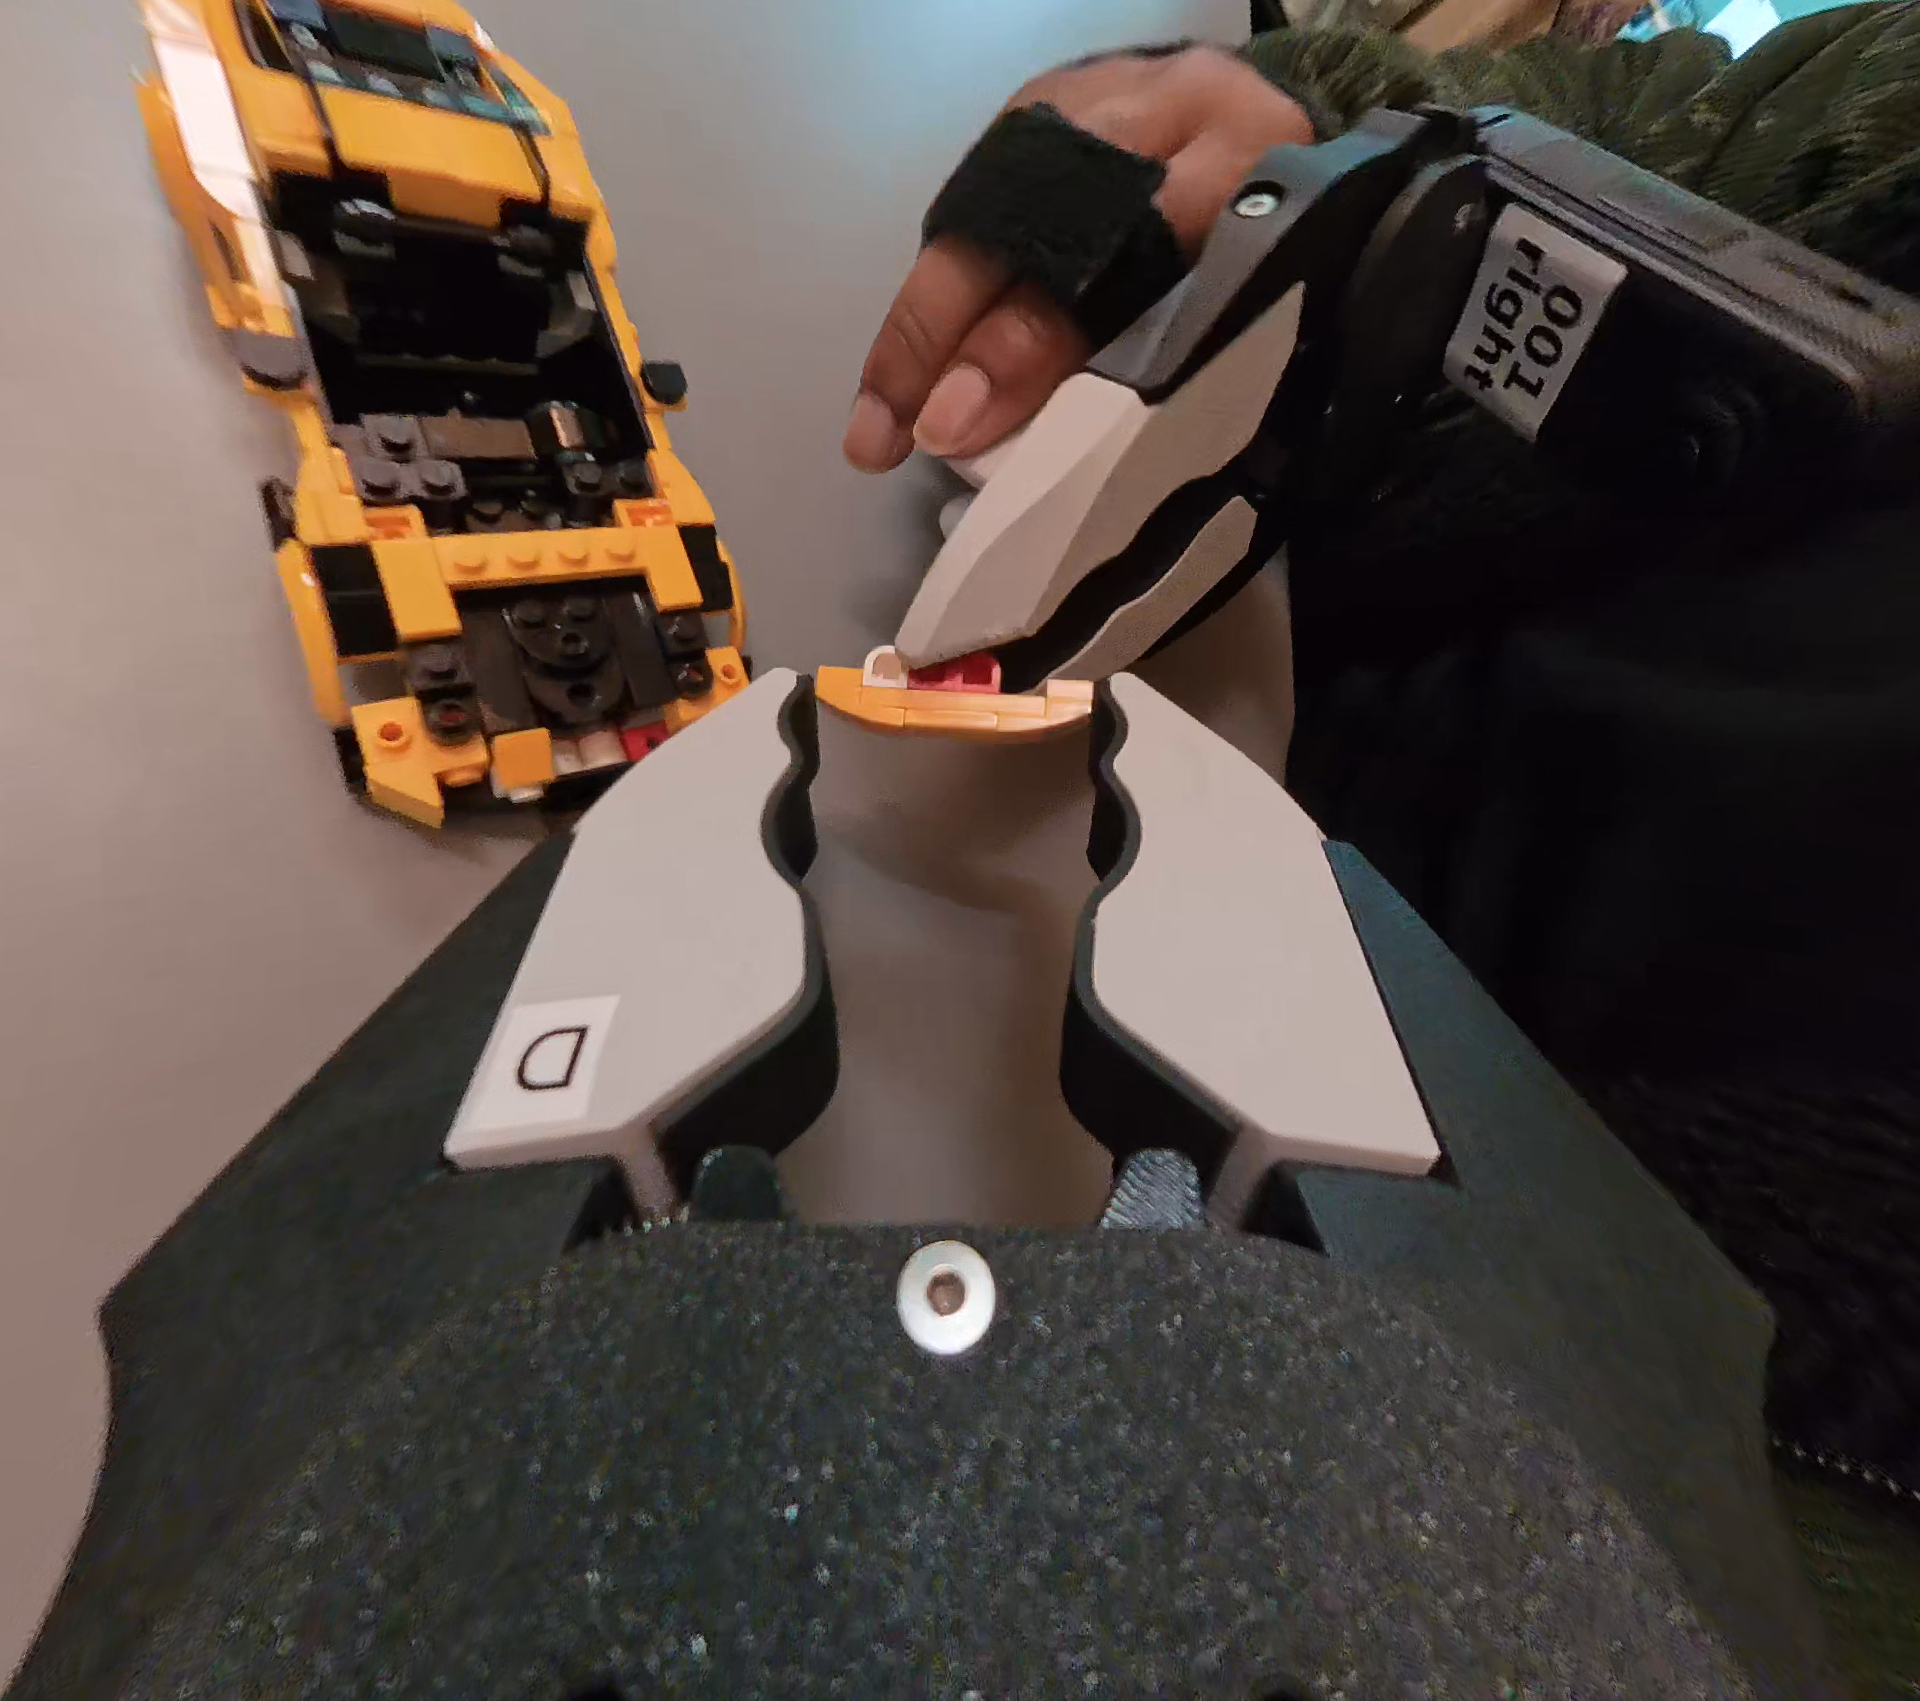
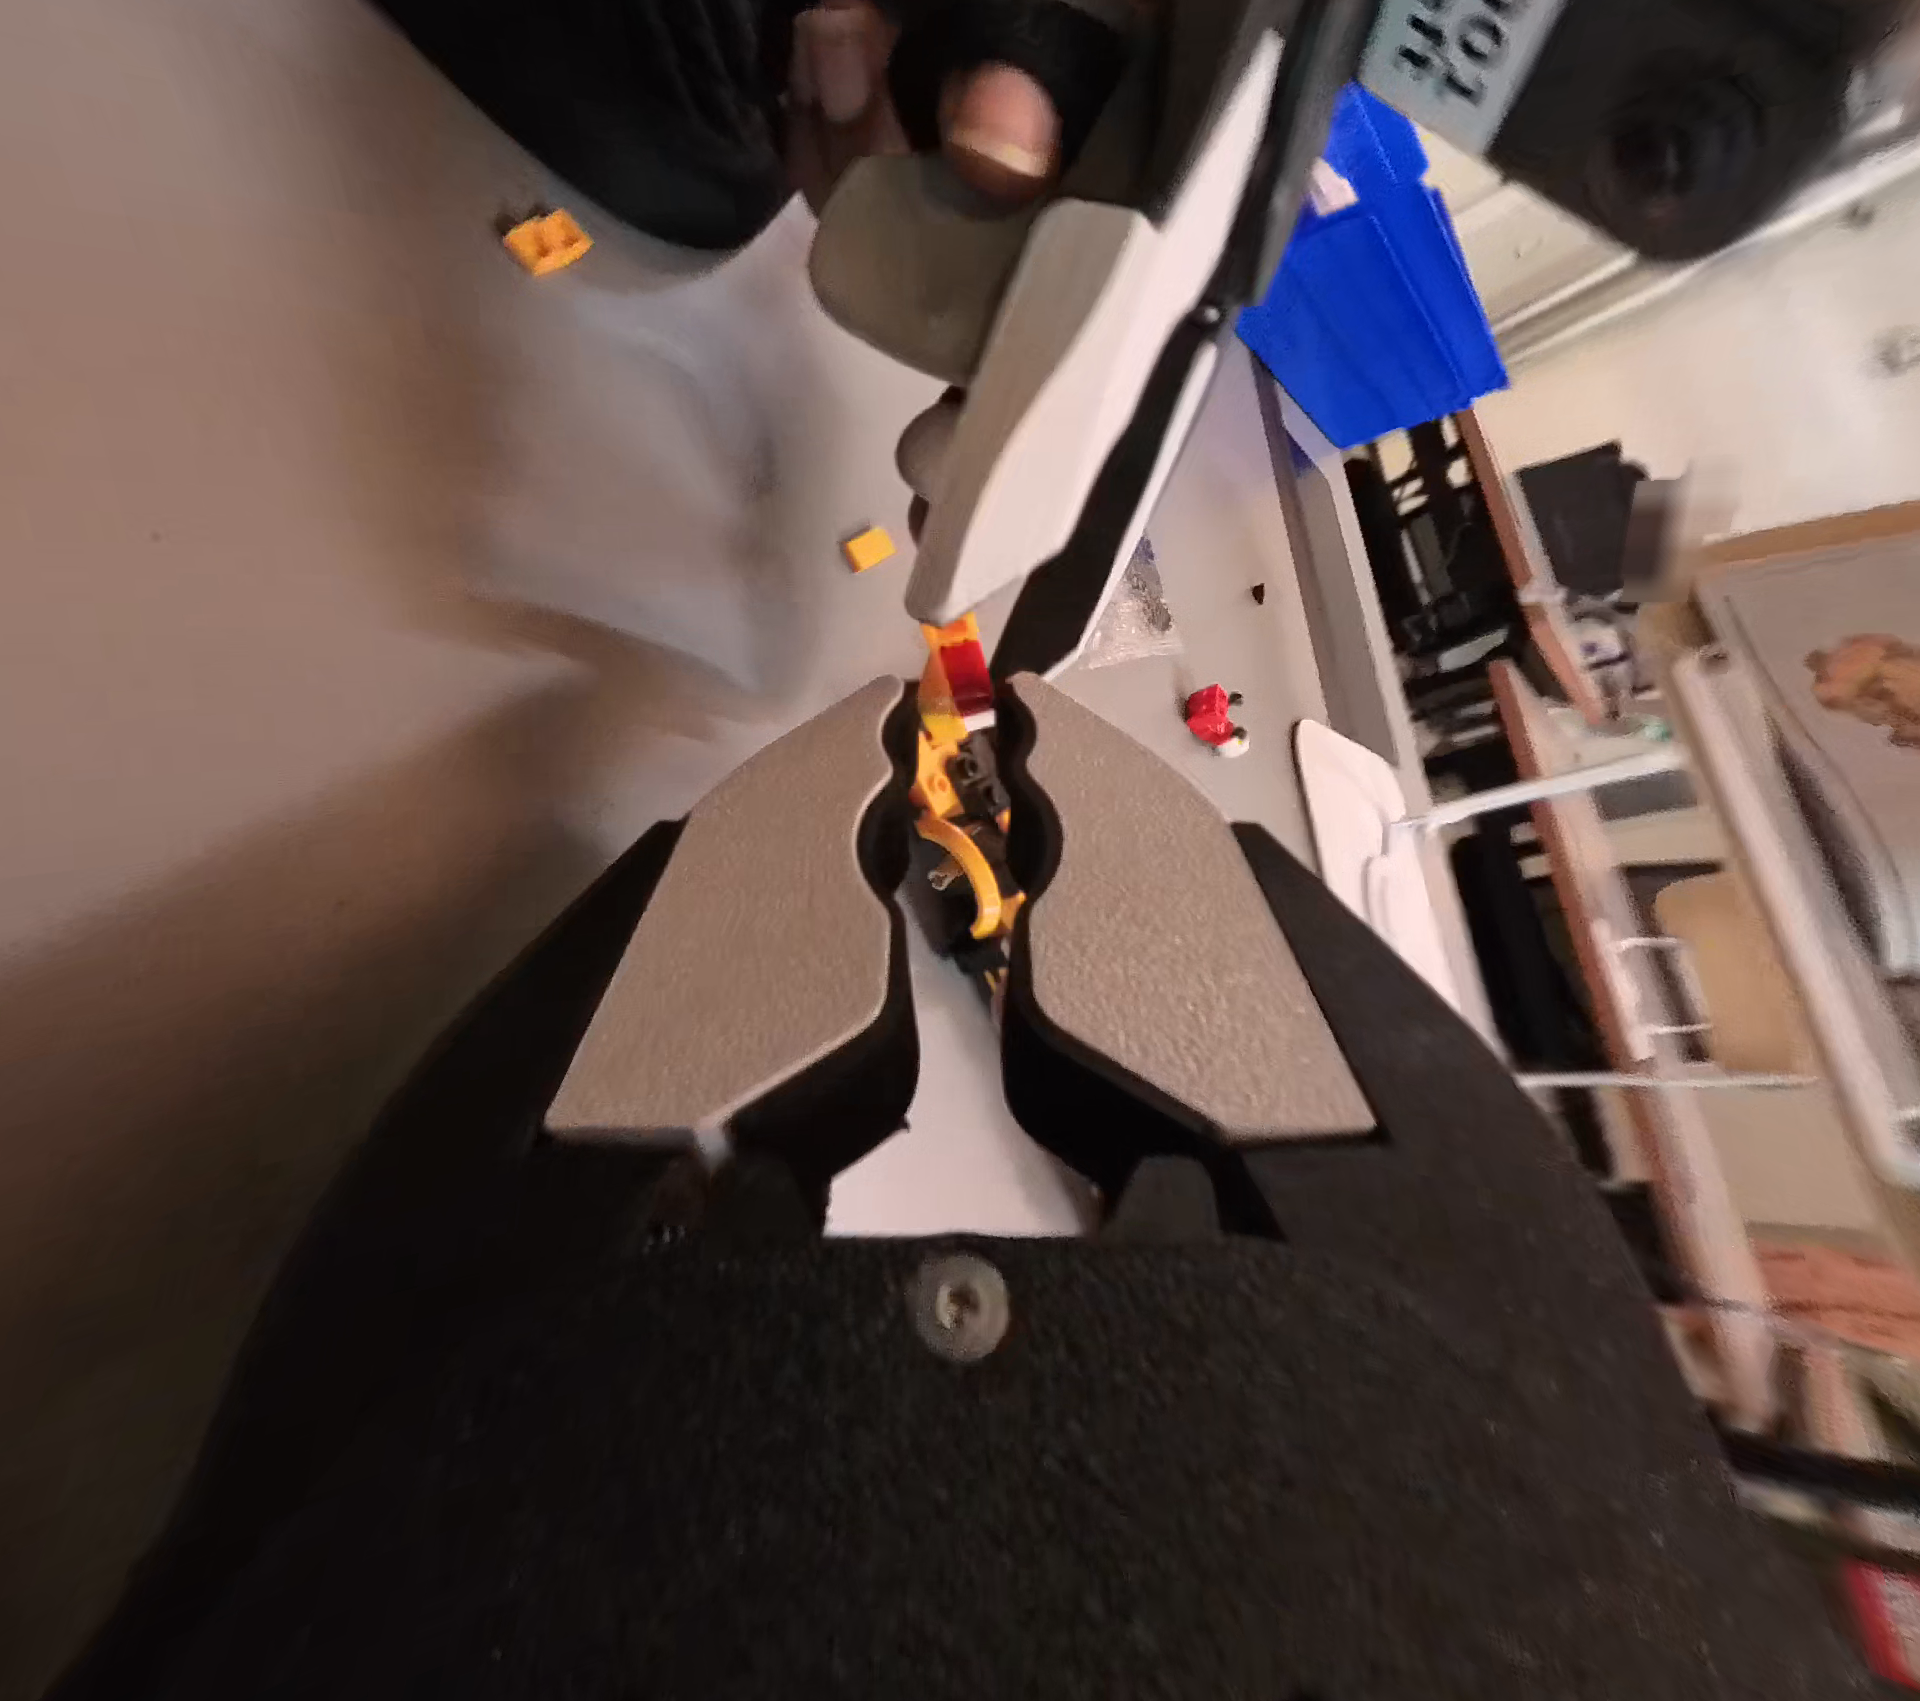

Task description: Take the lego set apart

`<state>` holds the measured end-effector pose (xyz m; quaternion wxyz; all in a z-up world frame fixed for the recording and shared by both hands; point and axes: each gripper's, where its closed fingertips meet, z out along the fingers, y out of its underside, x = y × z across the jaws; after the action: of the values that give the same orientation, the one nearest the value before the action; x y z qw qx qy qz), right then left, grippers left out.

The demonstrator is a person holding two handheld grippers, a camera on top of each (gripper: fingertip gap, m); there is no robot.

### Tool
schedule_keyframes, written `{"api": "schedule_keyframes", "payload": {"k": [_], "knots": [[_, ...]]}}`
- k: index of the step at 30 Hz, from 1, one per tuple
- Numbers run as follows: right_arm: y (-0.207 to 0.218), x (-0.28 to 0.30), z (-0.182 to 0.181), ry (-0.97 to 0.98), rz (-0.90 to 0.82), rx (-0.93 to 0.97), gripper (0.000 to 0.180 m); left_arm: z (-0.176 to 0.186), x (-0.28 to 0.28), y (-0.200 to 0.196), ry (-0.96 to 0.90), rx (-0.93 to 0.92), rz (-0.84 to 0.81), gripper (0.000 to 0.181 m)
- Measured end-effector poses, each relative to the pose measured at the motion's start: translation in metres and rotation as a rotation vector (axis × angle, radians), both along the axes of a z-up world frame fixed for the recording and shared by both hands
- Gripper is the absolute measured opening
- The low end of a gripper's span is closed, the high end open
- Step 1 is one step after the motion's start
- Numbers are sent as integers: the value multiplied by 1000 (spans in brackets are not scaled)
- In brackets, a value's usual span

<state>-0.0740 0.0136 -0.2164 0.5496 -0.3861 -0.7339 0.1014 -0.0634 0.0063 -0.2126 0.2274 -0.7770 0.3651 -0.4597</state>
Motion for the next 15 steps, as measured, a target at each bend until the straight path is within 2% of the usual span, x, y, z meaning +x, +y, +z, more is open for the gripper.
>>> {"api": "schedule_keyframes", "payload": {"k": [3,6,8,12,15], "knots": [[10,1,11,114,-70,-231,13,12,-7,5,-46,85,28,53],[21,3,27,245,-132,-489,13,20,-12,13,-86,153,85,49],[29,4,36,319,-161,-592,13,22,-11,18,-126,122,133,47],[33,8,47,416,-172,-648,13,33,-9,28,-298,-31,242,49],[34,11,57,507,-142,-835,13,39,-13,34,-383,-79,313,51]]}}
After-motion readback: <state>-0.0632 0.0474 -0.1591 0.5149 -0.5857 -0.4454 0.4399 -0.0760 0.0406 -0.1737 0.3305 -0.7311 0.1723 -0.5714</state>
